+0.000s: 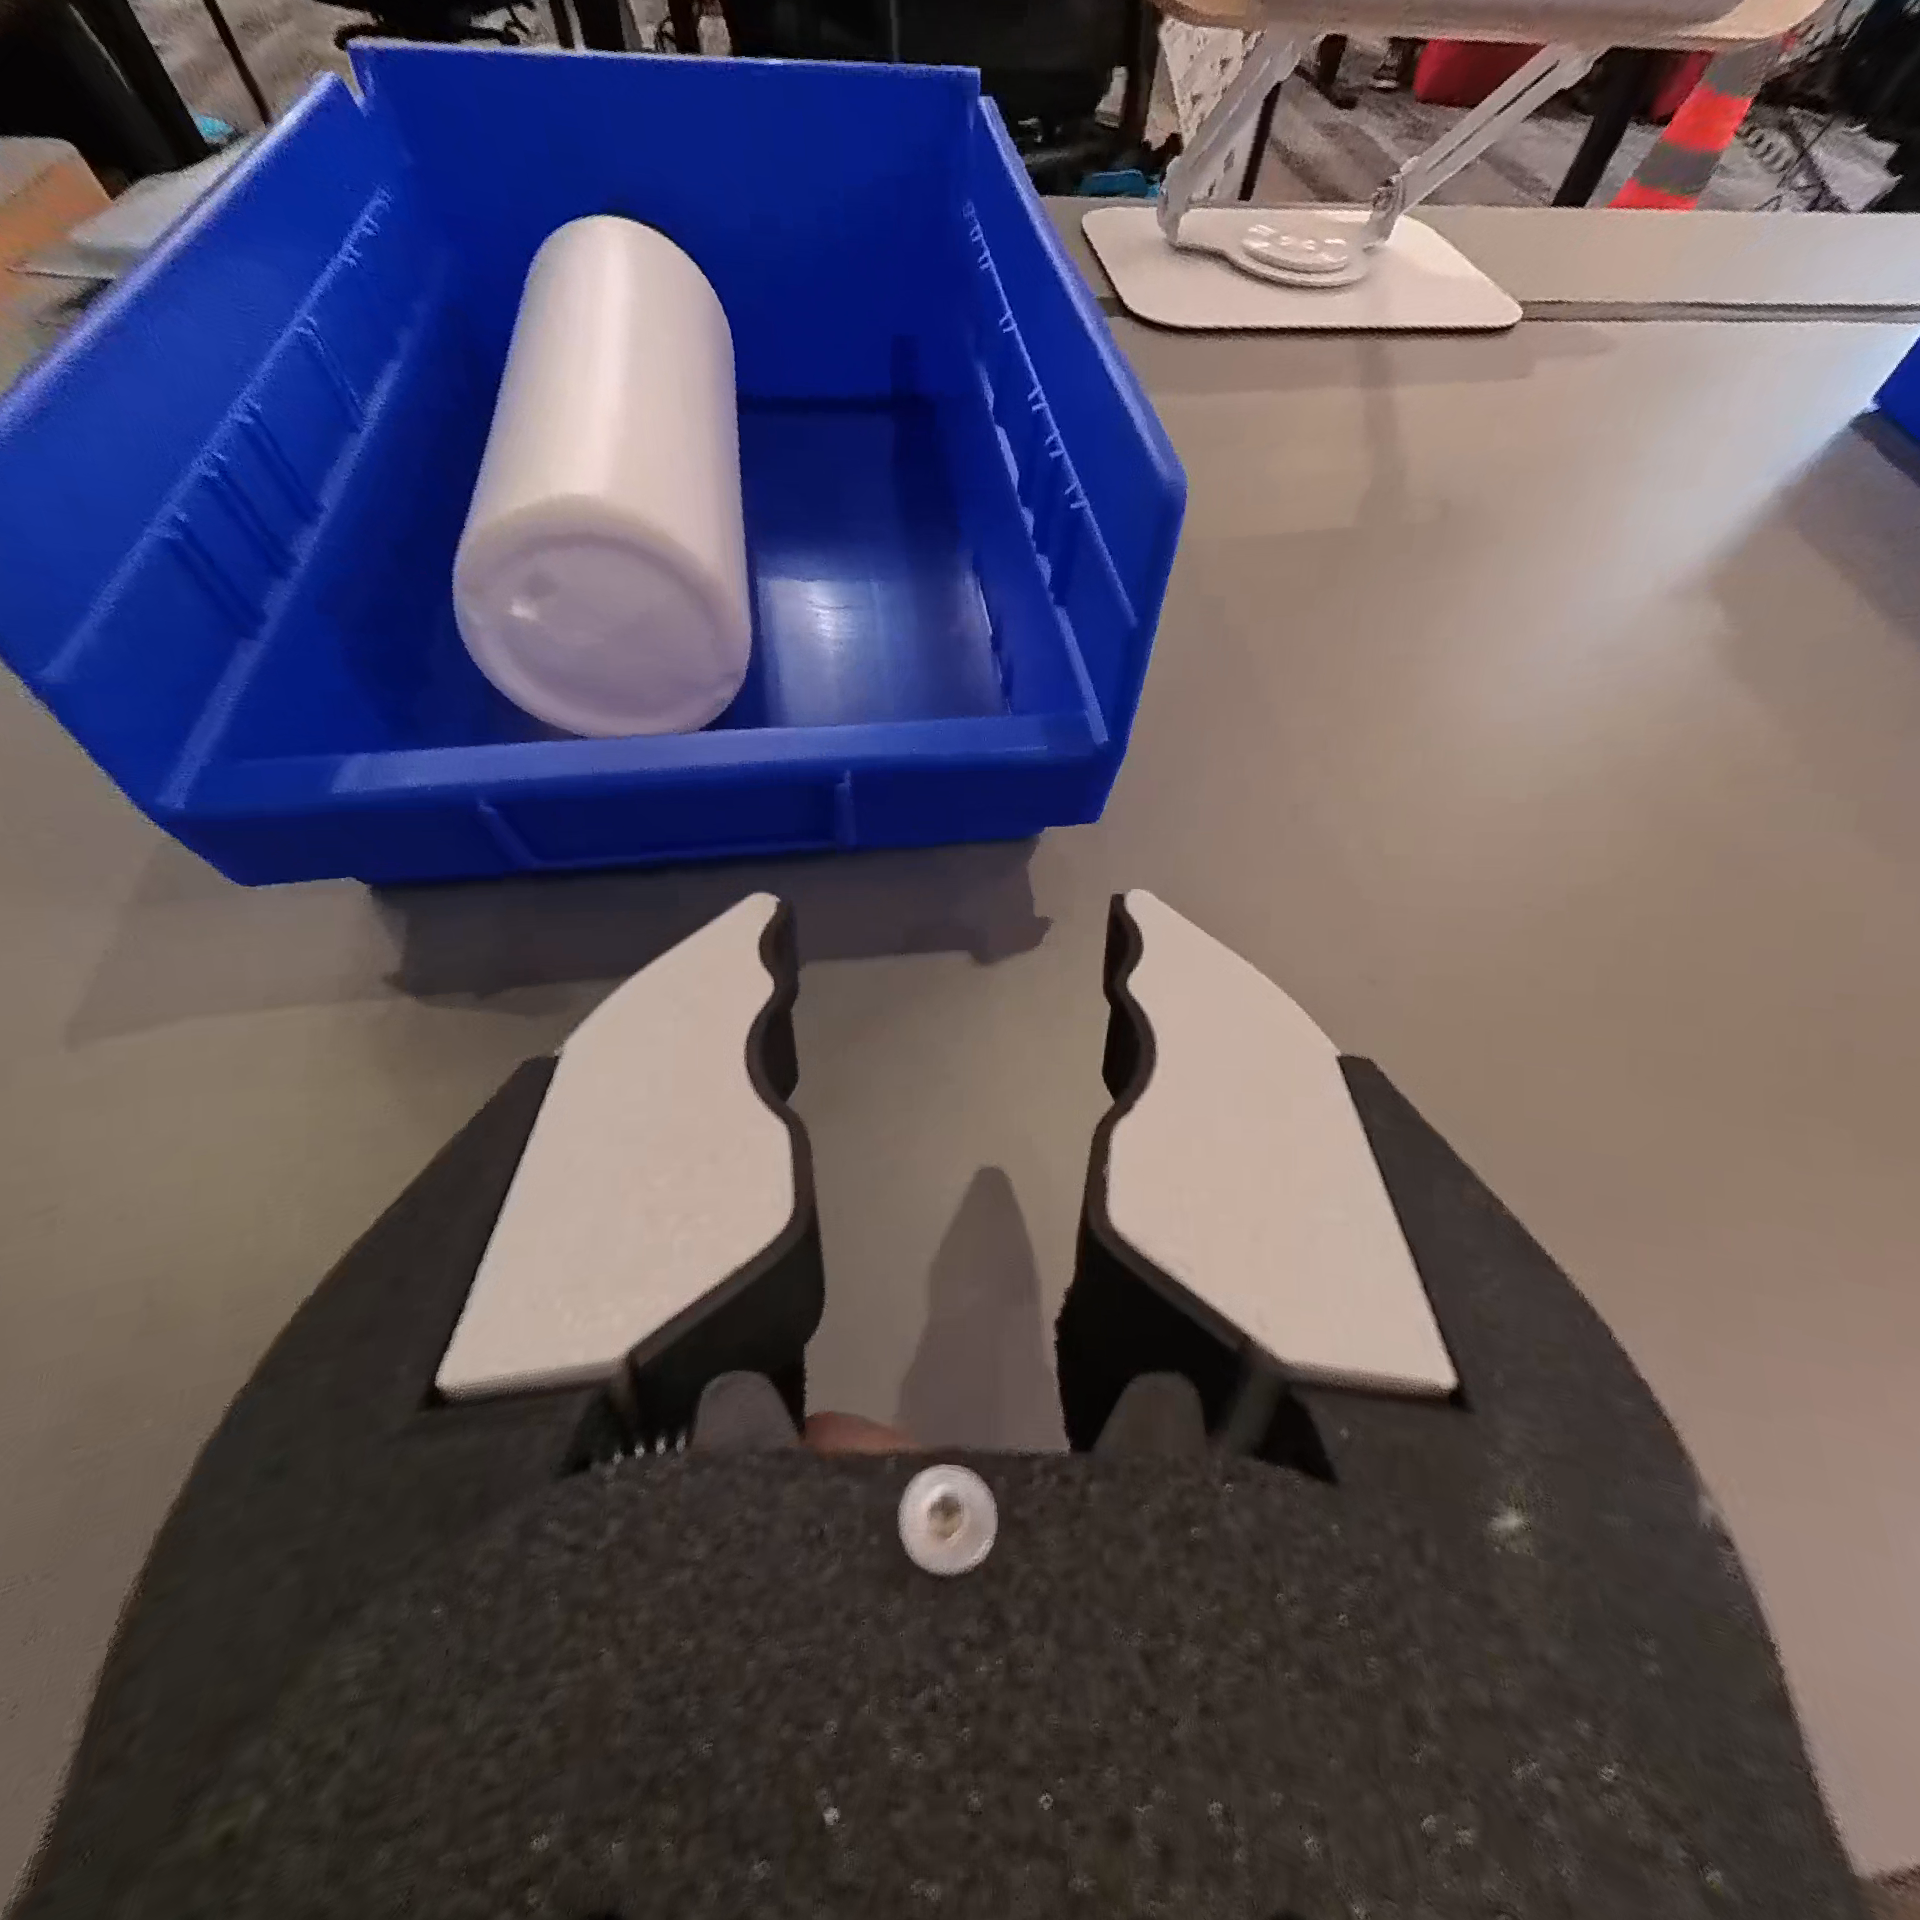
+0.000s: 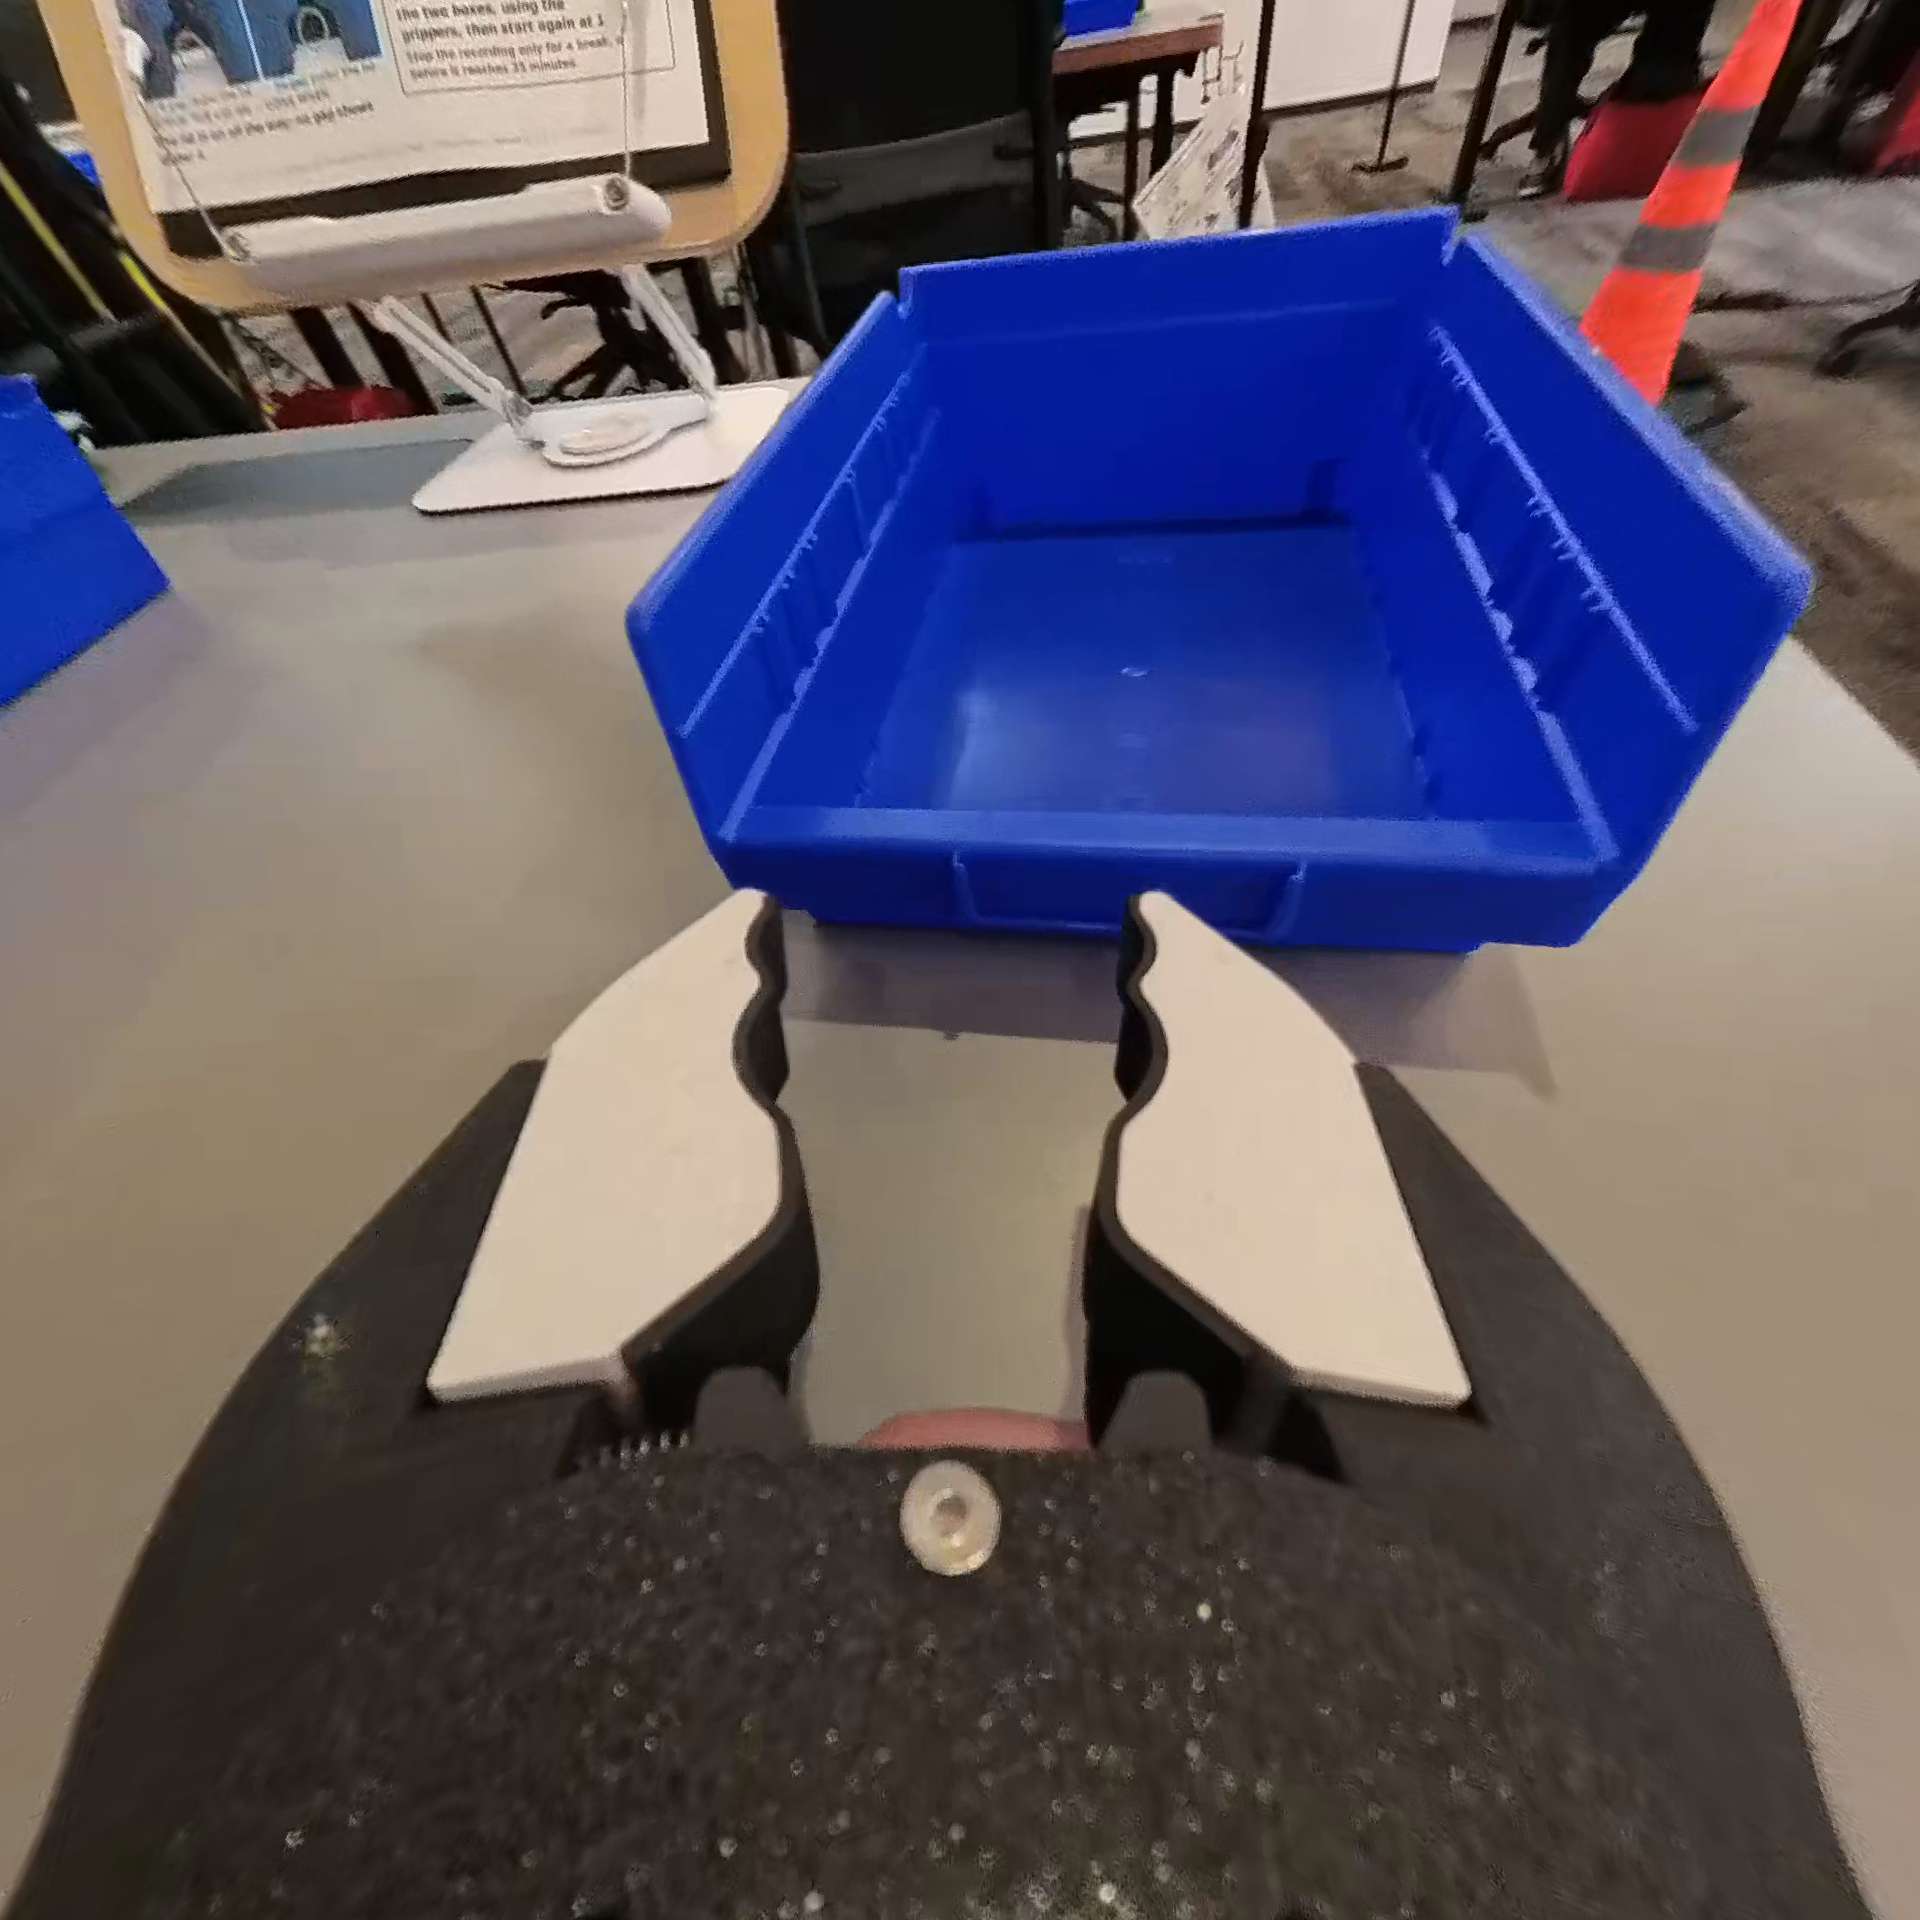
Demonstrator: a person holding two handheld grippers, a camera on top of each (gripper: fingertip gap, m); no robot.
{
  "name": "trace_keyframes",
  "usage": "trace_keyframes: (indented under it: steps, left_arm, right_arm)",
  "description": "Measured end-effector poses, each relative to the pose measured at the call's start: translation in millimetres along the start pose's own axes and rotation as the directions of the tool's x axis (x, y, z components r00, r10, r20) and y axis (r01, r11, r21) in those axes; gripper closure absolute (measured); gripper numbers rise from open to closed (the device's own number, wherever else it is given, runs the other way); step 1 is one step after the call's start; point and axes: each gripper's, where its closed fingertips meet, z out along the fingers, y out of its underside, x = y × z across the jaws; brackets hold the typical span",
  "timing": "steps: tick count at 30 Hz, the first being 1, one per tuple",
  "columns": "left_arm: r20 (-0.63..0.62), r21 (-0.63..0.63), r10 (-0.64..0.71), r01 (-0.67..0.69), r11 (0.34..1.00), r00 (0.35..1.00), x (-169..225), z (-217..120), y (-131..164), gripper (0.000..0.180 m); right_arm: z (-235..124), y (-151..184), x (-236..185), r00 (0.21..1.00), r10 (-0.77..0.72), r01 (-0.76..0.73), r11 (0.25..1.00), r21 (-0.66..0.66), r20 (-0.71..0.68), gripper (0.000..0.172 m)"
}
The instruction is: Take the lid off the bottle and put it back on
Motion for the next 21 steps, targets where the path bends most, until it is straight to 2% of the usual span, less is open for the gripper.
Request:
trace_keyframes:
  steps: [3, 6, 12, 15, 21]
  left_arm:
    - [0.041, -0.013, 0.051, -0.05, 0.999, 0.998, -6, 4, 1, 0.124]
    - [0.045, 0.001, 0.048, -0.048, 0.999, 0.998, -6, 12, -6, 0.124]
    - [0.089, 0.003, 0.099, -0.1, 0.995, 0.991, -1, 40, -29, 0.121]
    - [0.067, 0.03, 0.055, -0.057, 0.998, 0.996, 3, 49, -49, 0.124]
    - [0.005, 0.02, -0.04, 0.04, 0.999, 0.999, -7, 38, -47, 0.116]
  right_arm:
    - [-2, -1, 1, 1.0, -0.012, 0.012, 1.0, 0.009, 0.002, 0.11]
    - [-2, 1, 5, 0.999, -0.036, 0.036, 0.999, 0.005, -0.013, 0.11]
    - [13, -10, 10, 0.999, 0.032, -0.032, 0.999, 0.024, 0.005, 0.111]
    - [30, -25, 4, 0.995, 0.083, -0.086, 0.995, 0.049, 0.052, 0.111]
    - [54, -20, -1, 0.998, 0.043, -0.043, 0.999, 0.008, 0.046, 0.111]
